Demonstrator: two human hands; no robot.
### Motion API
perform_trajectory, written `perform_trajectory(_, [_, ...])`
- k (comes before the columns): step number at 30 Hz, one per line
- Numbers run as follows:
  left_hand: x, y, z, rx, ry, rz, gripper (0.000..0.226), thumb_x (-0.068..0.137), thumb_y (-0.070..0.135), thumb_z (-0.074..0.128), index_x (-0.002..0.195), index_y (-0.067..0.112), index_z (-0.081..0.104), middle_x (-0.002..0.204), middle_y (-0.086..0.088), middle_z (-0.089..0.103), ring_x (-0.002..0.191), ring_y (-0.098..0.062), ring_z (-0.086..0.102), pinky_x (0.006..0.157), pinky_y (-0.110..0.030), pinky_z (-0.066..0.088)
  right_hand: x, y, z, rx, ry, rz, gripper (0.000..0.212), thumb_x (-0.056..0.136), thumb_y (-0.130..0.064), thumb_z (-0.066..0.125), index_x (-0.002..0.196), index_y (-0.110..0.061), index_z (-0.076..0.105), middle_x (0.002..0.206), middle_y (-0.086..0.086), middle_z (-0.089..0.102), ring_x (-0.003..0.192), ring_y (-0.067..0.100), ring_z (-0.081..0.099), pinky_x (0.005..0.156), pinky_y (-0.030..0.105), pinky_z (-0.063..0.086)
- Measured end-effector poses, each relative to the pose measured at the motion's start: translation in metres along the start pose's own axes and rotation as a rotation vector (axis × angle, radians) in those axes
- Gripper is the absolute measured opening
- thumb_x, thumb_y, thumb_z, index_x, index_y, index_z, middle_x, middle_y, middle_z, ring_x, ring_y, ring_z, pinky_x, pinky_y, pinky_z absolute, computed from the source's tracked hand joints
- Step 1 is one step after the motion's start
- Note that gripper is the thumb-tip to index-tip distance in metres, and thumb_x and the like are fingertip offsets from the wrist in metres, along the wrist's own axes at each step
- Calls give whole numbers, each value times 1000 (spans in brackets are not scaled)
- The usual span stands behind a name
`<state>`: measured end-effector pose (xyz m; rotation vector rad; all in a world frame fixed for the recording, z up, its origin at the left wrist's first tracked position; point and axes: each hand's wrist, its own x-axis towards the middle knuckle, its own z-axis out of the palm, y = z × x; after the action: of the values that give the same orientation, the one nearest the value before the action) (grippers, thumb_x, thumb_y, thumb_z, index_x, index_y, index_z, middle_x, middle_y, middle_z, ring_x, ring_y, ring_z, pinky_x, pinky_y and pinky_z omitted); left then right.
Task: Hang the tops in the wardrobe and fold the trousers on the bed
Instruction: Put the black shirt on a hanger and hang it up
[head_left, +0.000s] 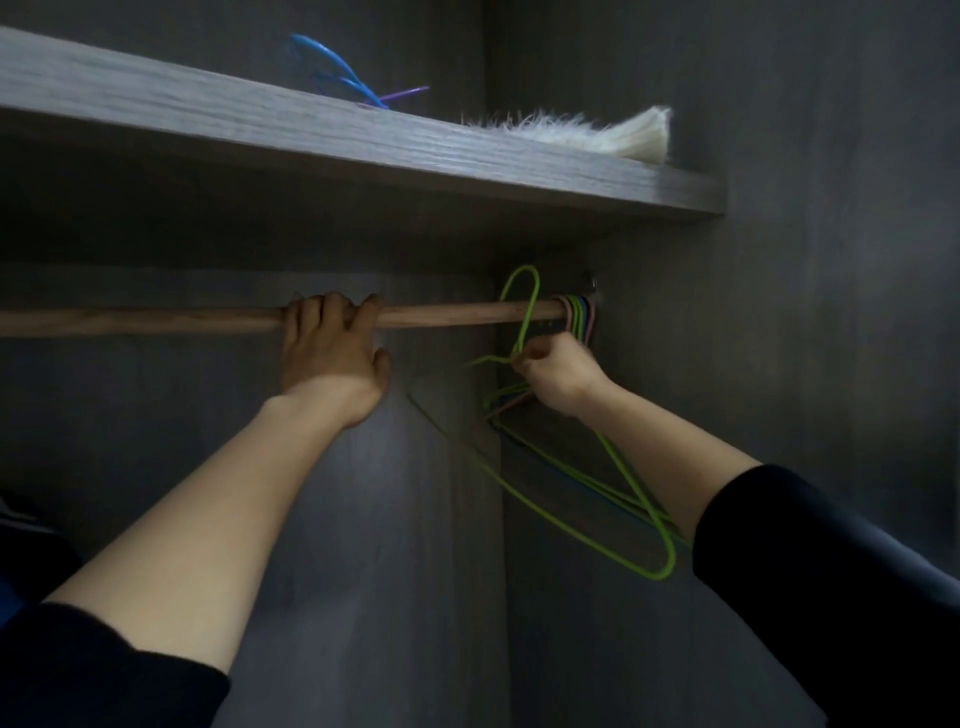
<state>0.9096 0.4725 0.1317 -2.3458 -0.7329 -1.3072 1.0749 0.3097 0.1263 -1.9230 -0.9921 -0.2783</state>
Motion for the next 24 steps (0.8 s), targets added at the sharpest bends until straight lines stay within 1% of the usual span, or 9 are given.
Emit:
perform_trajectory(4, [-2, 1, -5, -13, -47, 15, 64, 88, 36, 53, 146, 22, 29, 135, -13, 39, 126, -33, 30, 114, -40, 7, -17, -16, 1, 12, 36, -82, 19, 96, -25, 52, 91, -15, 68, 60, -6, 51, 54, 7, 47, 51, 21, 36])
perform_trajectory(7, [-3, 1, -10, -60, -65, 18, 66, 89, 36, 53, 148, 22, 26, 142, -13, 35, 133, -31, 25, 116, -40, 4, -40, -19, 2, 42, 14, -56, 21, 97, -22, 51, 82, -13, 61, 58, 0, 54, 43, 13, 51, 37, 18, 38])
perform_trajectory(9, [-10, 5, -10, -145, -41, -8, 66, 89, 32, 54, 148, 21, 28, 150, -12, 28, 141, -30, 16, 117, -40, -1, -57, -14, 5, 38, -4, -20, 27, 98, -20, 48, 73, -15, 53, 62, 6, 58, 45, 18, 53, 34, 20, 37])
perform_trajectory(11, [-22, 15, -7, -283, 39, -33, 64, 86, 25, 58, 145, 17, 35, 154, -13, 25, 144, -31, 11, 118, -42, -1, -76, -7, 5, 1, 2, 14, 29, 98, -20, 48, 69, -18, 48, 65, 5, 56, 56, 22, 54, 39, 23, 37])
perform_trajectory(13, [-40, 32, -3, -386, 58, -27, 62, 84, 23, 59, 142, 15, 40, 154, -13, 24, 144, -32, 11, 117, -47, 5, -97, 2, 0, -44, 22, 35, 25, 97, -22, 49, 73, -19, 50, 68, -3, 51, 66, 18, 51, 49, 25, 35])
perform_trajectory(16, [-70, 67, 3, -522, -48, 8, 57, 90, 25, 52, 144, 20, 36, 157, -11, 16, 145, -29, 6, 116, -45, 7, -140, 15, -18, 0, 18, 24, 19, 98, -29, 50, 85, -18, 58, 74, -7, 54, 70, 10, 50, 64, 30, 40])
perform_trajectory(19, [-100, 107, 1, -681, -147, 40, 52, 93, 22, 50, 143, 18, 37, 158, -11, 15, 145, -28, 4, 116, -40, 11, -189, 26, -50, -93, -32, 53, 32, 92, -43, 49, 94, -13, 63, 85, 5, 67, 79, 20, 61, 75, 39, 49])
perform_trajectory(22, [-129, 155, -13, -839, -243, 92, 46, 94, 21, 49, 140, 14, 42, 154, -13, 24, 143, -28, 12, 115, -38, 15, -243, 39, -92, -85, -68, 136, 23, 96, -30, 53, 88, -11, 65, 66, 3, 57, 54, 11, 53, 51, 29, 44])
perform_trajectory(24, [-151, 189, -29, -902, -274, 150, 45, 95, 22, 47, 139, 15, 43, 153, -11, 27, 143, -26, 14, 115, -37, 17, -279, 46, -125, -75, -85, 216, 19, 98, -19, 53, 84, -9, 62, 62, 5, 54, 47, 11, 53, 39, 24, 42])
